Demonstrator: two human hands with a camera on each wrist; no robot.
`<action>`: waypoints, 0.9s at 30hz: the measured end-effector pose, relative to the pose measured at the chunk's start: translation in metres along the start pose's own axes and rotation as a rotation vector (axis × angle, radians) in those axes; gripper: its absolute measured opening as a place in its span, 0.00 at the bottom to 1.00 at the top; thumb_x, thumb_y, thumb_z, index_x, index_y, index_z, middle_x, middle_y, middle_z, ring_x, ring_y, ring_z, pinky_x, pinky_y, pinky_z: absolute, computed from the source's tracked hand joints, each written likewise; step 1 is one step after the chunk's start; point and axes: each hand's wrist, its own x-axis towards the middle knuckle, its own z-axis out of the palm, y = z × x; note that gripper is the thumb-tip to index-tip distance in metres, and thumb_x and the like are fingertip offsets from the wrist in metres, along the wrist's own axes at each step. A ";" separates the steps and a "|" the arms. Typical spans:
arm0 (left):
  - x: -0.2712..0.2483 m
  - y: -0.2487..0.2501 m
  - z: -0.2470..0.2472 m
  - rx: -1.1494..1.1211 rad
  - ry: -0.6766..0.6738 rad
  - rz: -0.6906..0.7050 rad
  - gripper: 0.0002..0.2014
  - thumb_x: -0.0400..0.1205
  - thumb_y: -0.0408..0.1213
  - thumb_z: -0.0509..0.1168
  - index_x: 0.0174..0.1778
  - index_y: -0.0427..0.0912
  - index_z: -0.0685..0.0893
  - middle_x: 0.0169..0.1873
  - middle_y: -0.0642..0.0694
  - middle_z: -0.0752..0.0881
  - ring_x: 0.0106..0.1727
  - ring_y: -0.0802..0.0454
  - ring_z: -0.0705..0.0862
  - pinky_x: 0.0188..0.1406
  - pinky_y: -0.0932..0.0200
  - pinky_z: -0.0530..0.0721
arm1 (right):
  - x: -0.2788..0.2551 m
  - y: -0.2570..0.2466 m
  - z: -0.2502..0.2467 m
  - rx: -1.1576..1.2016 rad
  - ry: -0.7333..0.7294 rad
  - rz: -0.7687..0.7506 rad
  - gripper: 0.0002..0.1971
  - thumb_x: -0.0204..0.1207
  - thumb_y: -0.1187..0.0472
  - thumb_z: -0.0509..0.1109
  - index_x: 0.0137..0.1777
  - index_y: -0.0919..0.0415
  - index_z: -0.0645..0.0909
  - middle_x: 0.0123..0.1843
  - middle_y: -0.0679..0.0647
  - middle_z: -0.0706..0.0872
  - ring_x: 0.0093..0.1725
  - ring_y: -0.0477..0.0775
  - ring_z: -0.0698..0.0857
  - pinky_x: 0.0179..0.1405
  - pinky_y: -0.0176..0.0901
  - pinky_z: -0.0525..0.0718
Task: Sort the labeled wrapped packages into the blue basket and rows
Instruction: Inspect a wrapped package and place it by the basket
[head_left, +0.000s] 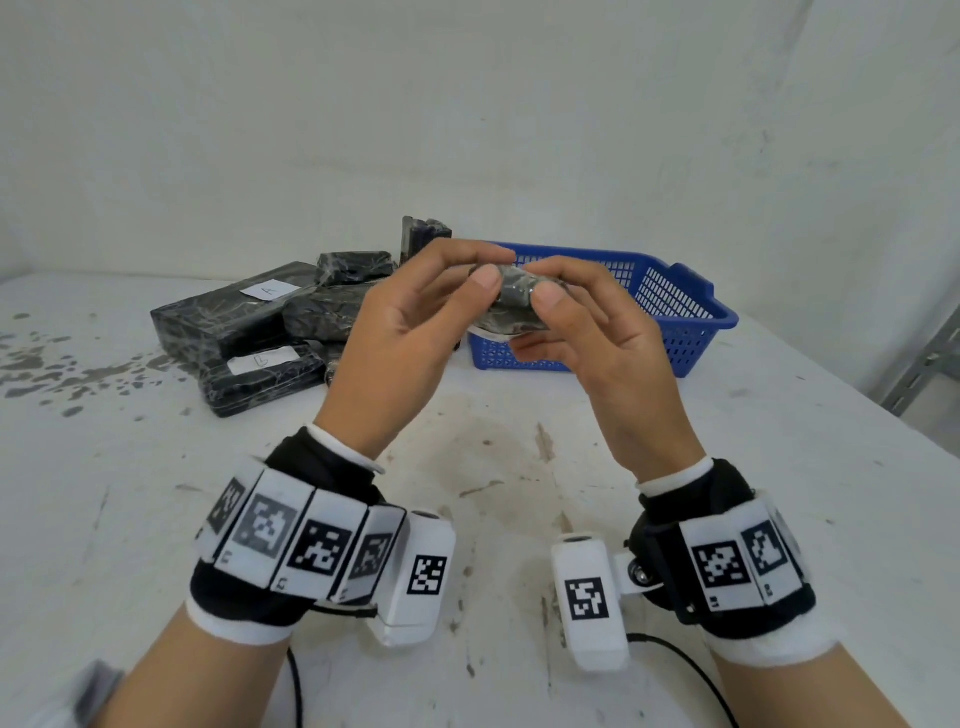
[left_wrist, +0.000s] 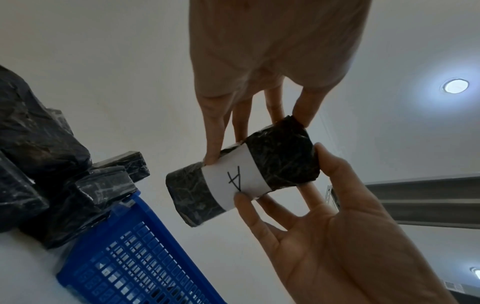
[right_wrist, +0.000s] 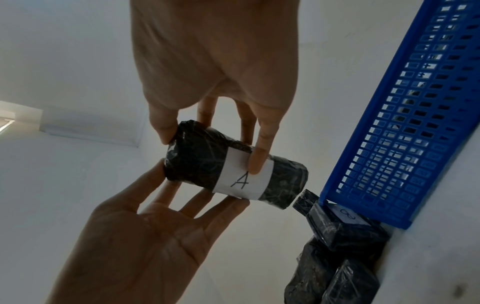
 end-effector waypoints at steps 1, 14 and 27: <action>0.000 0.000 0.000 0.012 -0.026 0.004 0.09 0.85 0.36 0.61 0.59 0.42 0.82 0.47 0.52 0.89 0.52 0.58 0.87 0.56 0.63 0.83 | 0.000 0.000 -0.001 -0.009 0.010 0.002 0.13 0.79 0.50 0.71 0.59 0.53 0.85 0.56 0.58 0.90 0.51 0.61 0.89 0.52 0.52 0.90; 0.002 0.003 -0.005 -0.201 0.300 -0.035 0.19 0.85 0.37 0.64 0.69 0.48 0.66 0.60 0.34 0.84 0.52 0.38 0.90 0.40 0.46 0.91 | -0.002 0.011 -0.004 -0.257 0.090 -0.057 0.30 0.76 0.46 0.73 0.78 0.36 0.70 0.73 0.44 0.79 0.75 0.46 0.74 0.75 0.35 0.74; 0.003 -0.005 -0.008 -0.079 0.265 -0.180 0.36 0.67 0.36 0.79 0.68 0.50 0.68 0.63 0.42 0.83 0.58 0.49 0.88 0.44 0.53 0.90 | 0.000 0.005 -0.008 -0.066 0.042 -0.033 0.29 0.74 0.60 0.79 0.73 0.48 0.74 0.68 0.52 0.83 0.65 0.51 0.86 0.60 0.51 0.88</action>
